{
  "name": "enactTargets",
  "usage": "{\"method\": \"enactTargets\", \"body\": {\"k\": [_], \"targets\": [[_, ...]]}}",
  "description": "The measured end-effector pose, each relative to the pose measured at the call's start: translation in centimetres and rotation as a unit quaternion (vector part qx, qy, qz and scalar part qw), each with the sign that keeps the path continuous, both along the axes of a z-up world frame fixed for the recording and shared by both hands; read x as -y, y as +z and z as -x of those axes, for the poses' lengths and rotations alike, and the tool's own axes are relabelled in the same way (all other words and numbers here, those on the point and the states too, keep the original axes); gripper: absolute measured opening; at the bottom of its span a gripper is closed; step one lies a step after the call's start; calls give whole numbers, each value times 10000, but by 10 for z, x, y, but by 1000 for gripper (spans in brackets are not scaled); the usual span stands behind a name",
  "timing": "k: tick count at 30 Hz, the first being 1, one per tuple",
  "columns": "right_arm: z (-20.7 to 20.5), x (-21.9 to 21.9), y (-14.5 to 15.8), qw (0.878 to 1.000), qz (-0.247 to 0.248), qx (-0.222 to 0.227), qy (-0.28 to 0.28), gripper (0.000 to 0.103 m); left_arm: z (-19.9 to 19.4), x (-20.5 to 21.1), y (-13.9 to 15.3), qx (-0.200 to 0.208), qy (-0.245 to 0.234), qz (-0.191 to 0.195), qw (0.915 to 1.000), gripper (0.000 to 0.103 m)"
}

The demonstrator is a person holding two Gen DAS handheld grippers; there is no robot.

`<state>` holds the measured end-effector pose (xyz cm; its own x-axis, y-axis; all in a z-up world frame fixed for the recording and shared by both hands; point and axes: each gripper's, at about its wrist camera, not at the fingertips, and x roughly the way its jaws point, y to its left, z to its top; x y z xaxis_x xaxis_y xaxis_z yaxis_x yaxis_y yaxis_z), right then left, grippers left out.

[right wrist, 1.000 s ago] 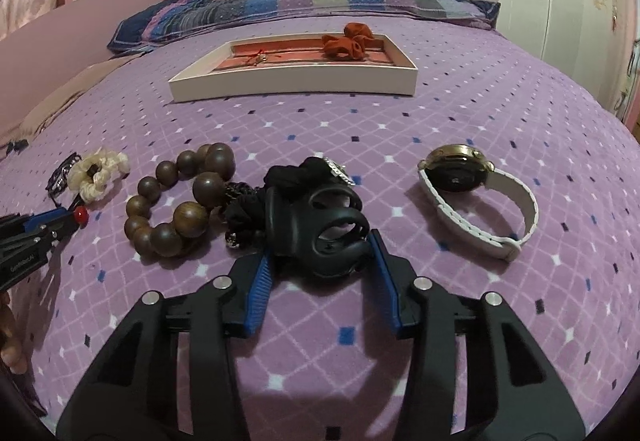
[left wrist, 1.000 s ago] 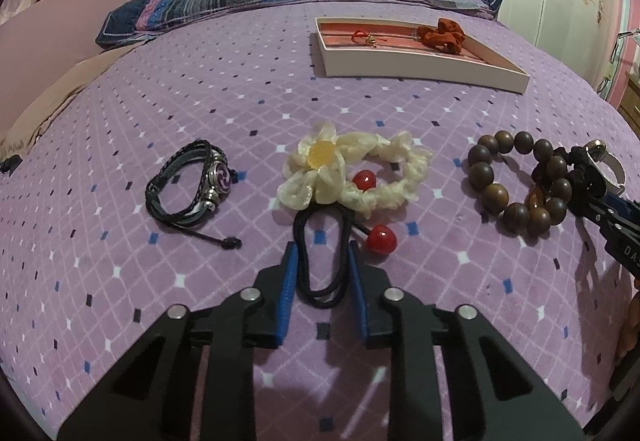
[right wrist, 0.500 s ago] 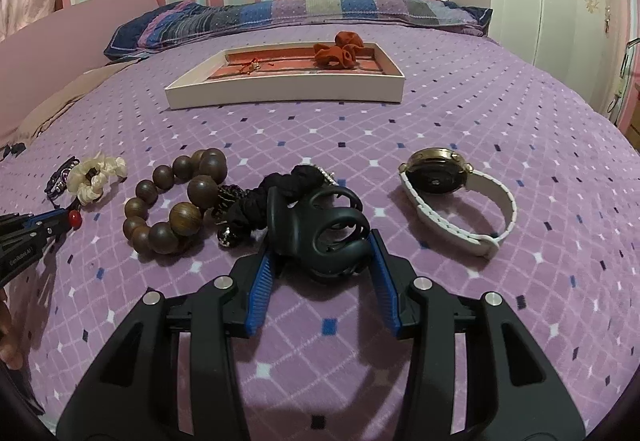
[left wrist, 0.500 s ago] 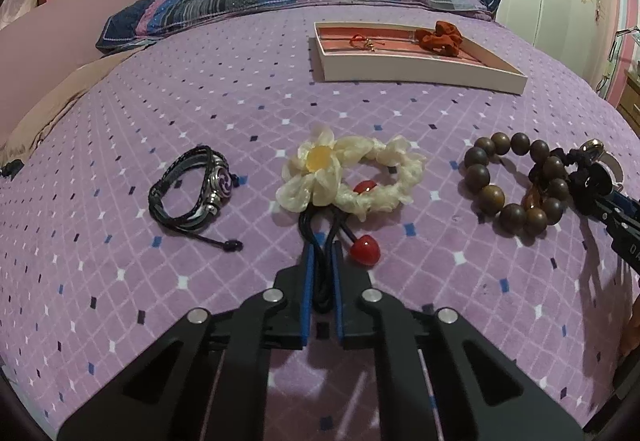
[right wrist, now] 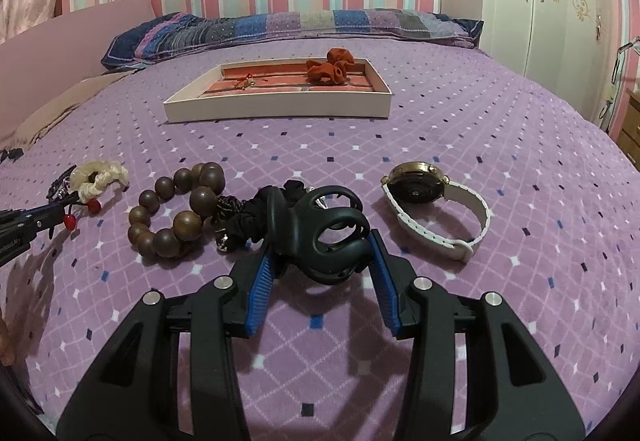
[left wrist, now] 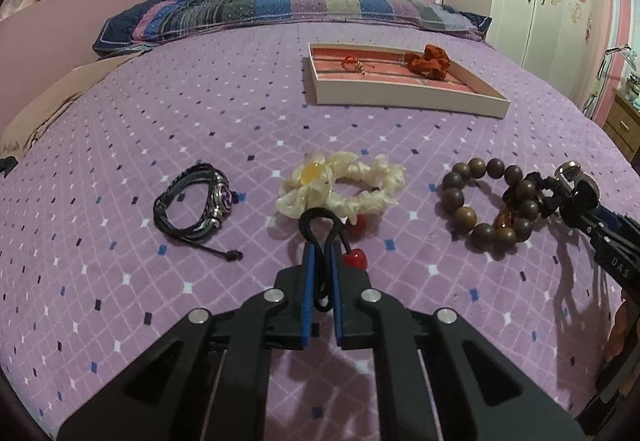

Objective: Organize jewelry
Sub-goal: 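Lift and carry the hair tie and claw clip over the cream tray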

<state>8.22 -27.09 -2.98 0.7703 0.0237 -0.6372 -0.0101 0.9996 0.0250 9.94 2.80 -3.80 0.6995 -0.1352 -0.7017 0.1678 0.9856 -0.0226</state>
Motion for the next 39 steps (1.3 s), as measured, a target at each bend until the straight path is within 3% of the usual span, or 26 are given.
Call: {"method": "enactTargets", "body": {"k": [23, 30, 39], "targets": [[-2, 5, 25, 9998, -104, 175, 64, 45, -2, 4, 43, 397, 8, 103, 9992, 8], [-35, 10, 42, 9996, -237, 126, 97, 45, -35, 20, 71, 562, -101, 205, 9982, 8], [-110, 14, 74, 9994, -211, 239, 97, 45, -115, 49, 100, 599, -229, 408, 9971, 8]]}}
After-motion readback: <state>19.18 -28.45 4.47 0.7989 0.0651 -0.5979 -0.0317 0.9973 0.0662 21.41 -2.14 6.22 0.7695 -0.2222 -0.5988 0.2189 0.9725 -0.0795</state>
